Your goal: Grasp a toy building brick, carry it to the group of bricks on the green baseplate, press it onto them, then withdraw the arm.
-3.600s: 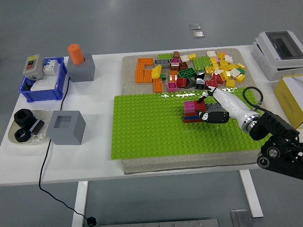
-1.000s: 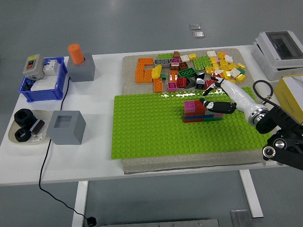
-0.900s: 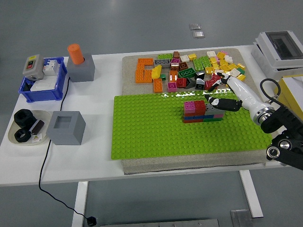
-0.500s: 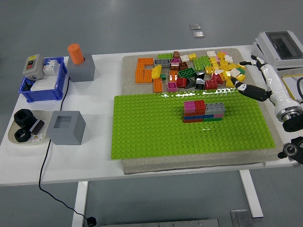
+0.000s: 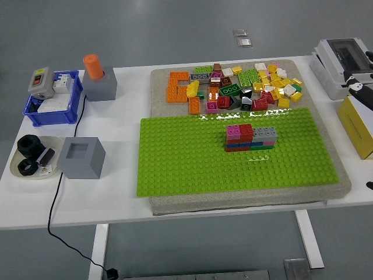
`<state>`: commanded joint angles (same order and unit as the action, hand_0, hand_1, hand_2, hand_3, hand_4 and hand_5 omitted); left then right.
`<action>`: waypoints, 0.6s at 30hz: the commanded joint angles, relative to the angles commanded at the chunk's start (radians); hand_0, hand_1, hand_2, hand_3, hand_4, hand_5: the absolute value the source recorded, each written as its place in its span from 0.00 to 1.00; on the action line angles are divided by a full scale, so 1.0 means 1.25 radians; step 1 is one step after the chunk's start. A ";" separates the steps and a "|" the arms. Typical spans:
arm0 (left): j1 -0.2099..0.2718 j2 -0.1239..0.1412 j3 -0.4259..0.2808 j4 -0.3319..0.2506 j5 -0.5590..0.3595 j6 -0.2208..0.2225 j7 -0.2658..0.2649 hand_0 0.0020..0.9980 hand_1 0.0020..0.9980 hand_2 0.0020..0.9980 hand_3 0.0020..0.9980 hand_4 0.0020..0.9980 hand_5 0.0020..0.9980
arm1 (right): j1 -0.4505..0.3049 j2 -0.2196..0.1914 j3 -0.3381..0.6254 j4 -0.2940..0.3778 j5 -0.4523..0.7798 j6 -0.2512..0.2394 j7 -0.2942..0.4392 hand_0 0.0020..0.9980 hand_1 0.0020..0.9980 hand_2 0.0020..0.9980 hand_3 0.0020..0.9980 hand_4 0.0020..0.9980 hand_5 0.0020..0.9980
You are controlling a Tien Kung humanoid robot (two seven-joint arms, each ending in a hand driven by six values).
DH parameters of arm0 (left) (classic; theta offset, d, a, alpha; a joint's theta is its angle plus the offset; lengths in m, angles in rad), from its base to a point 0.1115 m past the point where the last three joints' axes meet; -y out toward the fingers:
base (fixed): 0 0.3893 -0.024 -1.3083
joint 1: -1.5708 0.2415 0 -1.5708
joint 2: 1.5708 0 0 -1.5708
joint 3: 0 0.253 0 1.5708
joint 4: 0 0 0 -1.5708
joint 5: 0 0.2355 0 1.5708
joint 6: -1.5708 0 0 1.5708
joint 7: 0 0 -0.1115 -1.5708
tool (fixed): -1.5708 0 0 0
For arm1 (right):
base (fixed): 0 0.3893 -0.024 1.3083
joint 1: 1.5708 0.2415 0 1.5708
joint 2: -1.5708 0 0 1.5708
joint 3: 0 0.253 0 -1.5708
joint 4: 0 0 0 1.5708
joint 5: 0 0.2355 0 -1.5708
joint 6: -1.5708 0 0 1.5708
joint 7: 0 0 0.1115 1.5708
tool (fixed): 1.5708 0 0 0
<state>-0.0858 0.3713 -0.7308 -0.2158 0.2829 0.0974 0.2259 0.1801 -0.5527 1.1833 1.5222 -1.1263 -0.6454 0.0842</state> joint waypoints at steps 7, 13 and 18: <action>-0.008 0.010 0.001 0.000 0.006 -0.003 0.005 0.81 0.77 0.74 0.77 0.85 0.57 | -0.030 0.027 0.063 -0.009 0.096 0.000 0.089 0.77 0.76 0.81 0.74 0.74 0.32; -0.012 0.018 -0.002 -0.001 0.013 -0.003 0.008 0.81 0.77 0.74 0.77 0.84 0.57 | -0.037 0.039 0.069 -0.015 0.163 0.000 0.139 0.75 0.74 0.79 0.70 0.75 0.33; -0.015 0.022 -0.006 -0.001 0.019 -0.003 0.010 0.81 0.77 0.74 0.77 0.84 0.56 | -0.037 0.042 0.071 -0.018 0.184 0.000 0.154 0.74 0.72 0.77 0.69 0.74 0.34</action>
<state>-0.1042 0.3985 -0.7384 -0.2164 0.3069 0.0942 0.2387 0.1334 -0.5006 1.2722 1.4999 -0.8961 -0.6454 0.2770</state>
